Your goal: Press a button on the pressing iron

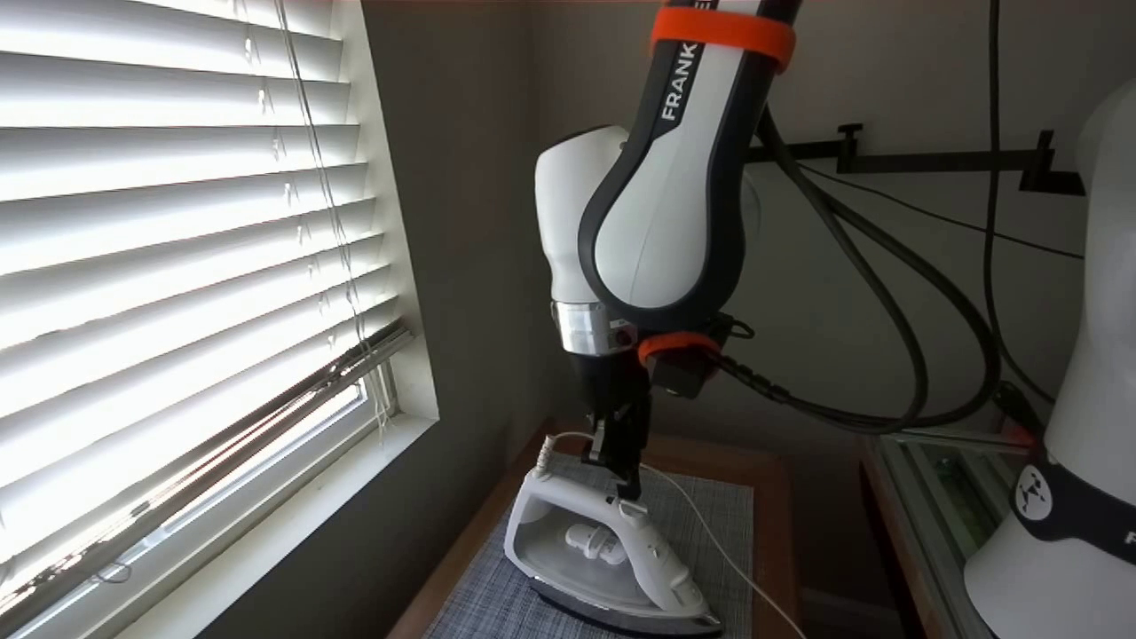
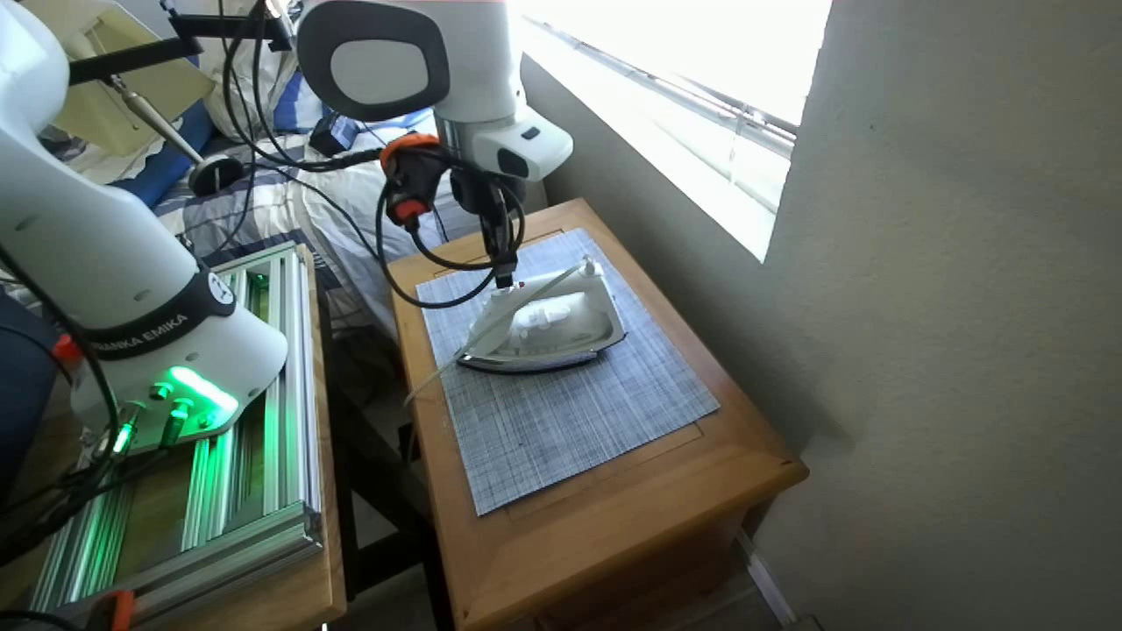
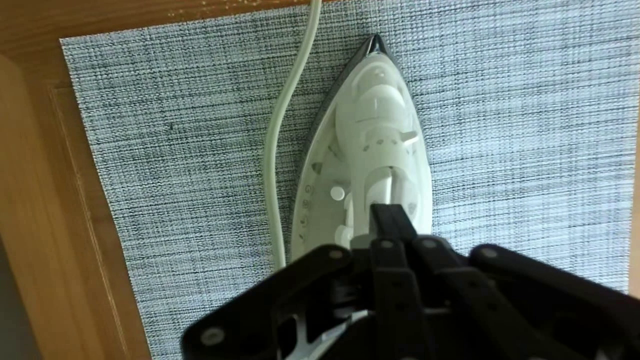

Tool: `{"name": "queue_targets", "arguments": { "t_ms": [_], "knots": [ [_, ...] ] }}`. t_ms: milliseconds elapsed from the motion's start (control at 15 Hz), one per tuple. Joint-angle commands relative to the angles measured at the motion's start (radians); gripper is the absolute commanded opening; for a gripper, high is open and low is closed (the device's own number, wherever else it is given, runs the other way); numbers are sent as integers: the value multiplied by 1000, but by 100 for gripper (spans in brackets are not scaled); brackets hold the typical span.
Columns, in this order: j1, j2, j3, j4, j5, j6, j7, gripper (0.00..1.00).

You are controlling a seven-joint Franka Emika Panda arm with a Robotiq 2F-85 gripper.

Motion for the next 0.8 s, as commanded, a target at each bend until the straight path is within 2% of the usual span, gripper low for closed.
{"name": "queue_targets", "arguments": {
  "t_ms": [0,267,733],
  "knots": [
    [-16,13,-6,0,35,5,-68,0],
    [-20,17,1,0,68,-3,-106,0],
    [-16,36,2,0,84,12,-95,0]
  ]
}}
